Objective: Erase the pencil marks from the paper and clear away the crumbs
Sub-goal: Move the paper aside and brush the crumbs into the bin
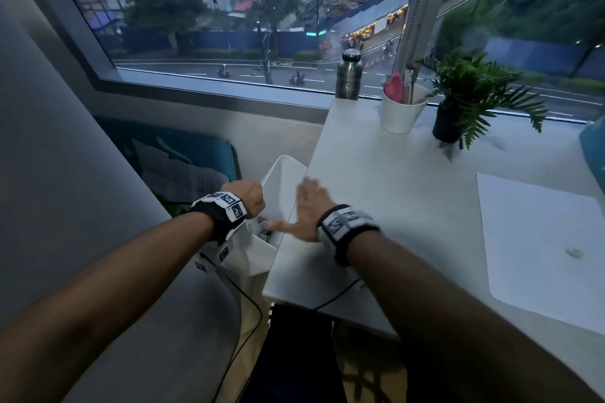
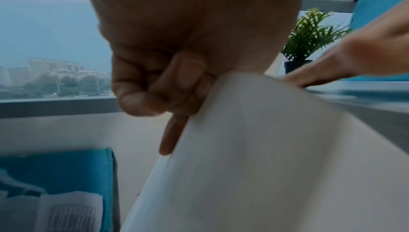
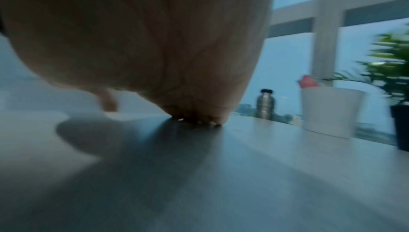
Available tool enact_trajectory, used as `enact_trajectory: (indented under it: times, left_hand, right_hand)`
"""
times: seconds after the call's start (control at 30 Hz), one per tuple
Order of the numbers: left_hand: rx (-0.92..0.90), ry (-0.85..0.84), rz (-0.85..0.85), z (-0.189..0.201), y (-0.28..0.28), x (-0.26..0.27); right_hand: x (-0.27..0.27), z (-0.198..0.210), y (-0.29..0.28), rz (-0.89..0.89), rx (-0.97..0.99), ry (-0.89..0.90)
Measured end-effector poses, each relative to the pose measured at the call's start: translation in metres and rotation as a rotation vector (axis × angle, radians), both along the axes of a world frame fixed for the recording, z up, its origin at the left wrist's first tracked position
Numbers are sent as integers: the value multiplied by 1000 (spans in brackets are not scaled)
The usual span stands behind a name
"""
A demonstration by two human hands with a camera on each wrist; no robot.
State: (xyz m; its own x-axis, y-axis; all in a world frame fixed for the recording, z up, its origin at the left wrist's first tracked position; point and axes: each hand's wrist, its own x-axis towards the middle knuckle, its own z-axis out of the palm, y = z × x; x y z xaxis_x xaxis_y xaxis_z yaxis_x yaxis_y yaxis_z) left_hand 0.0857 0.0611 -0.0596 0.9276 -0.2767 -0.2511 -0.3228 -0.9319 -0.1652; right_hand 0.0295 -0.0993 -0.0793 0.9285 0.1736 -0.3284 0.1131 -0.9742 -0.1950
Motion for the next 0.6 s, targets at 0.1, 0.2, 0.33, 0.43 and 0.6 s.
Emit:
enact_trajectory:
  times: [0.1, 0.2, 0.33, 0.43, 0.6]
  left_hand:
    - [13, 1, 8, 1, -2, 0]
    - [26, 1, 12, 2, -3, -1]
    - [19, 16, -1, 5, -3, -1]
    - [8, 29, 0, 5, -1, -3]
    - [5, 40, 3, 3, -1, -6]
  right_hand:
    - [-8, 7, 42, 200, 51, 16]
    - [-14, 18, 32, 149, 53, -27]
    - [-19, 21, -34, -96, 8, -55]
    - [-26, 13, -82, -322, -56, -9]
    - [-35, 1, -51, -423, -43, 66]
